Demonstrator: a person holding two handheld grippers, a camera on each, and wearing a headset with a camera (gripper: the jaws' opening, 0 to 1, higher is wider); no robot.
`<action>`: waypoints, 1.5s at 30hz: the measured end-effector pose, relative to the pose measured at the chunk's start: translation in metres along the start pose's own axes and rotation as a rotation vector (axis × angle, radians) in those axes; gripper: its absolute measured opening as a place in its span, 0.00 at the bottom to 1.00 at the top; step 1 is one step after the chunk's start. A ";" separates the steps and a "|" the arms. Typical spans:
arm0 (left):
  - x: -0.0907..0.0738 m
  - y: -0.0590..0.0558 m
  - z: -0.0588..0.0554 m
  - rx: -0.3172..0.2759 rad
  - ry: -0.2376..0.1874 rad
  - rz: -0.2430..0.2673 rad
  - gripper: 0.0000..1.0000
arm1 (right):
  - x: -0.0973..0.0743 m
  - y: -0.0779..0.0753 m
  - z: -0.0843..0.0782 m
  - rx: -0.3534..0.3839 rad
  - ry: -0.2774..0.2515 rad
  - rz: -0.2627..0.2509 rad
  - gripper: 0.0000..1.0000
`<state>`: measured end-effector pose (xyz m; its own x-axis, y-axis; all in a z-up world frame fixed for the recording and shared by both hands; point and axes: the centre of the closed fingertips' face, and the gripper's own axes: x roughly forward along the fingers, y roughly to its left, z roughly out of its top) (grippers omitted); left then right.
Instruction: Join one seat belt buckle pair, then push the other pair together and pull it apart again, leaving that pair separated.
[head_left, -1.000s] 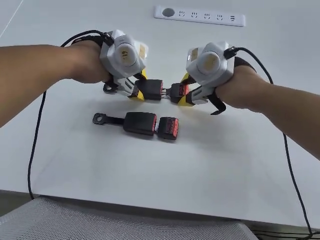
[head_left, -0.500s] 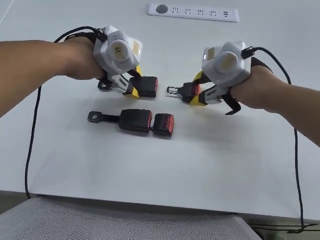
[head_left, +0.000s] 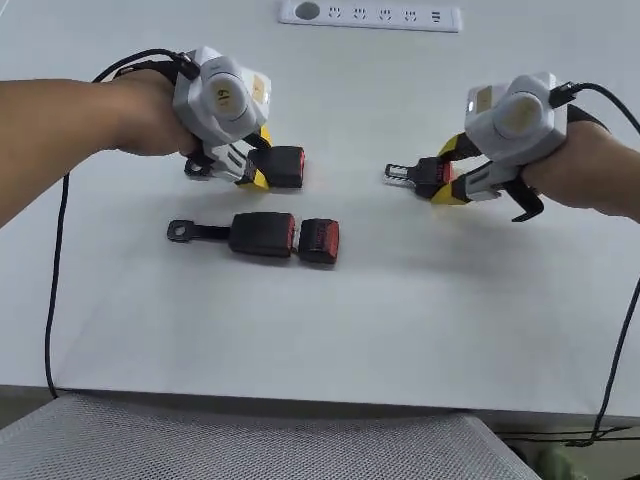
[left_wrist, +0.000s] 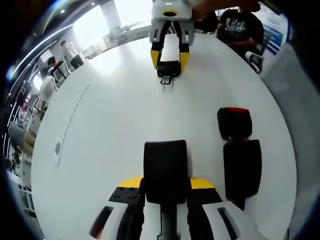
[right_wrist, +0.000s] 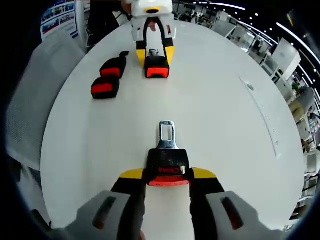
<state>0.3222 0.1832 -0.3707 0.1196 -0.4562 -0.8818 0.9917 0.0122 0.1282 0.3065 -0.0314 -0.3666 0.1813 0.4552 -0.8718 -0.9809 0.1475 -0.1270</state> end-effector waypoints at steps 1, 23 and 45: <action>0.000 0.000 0.000 -0.002 -0.001 0.000 0.33 | -0.002 -0.001 -0.004 0.003 0.004 -0.004 0.33; -0.004 -0.001 -0.002 -0.014 0.041 0.028 0.37 | -0.019 -0.001 -0.033 -0.003 0.062 -0.026 0.43; -0.109 -0.088 -0.051 -0.373 -0.107 0.310 0.65 | -0.086 0.088 0.008 0.313 -0.202 -0.199 0.76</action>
<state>0.2239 0.2777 -0.3091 0.4256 -0.4690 -0.7739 0.8618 0.4708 0.1886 0.2056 -0.0502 -0.2988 0.4054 0.5494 -0.7307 -0.8624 0.4950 -0.1063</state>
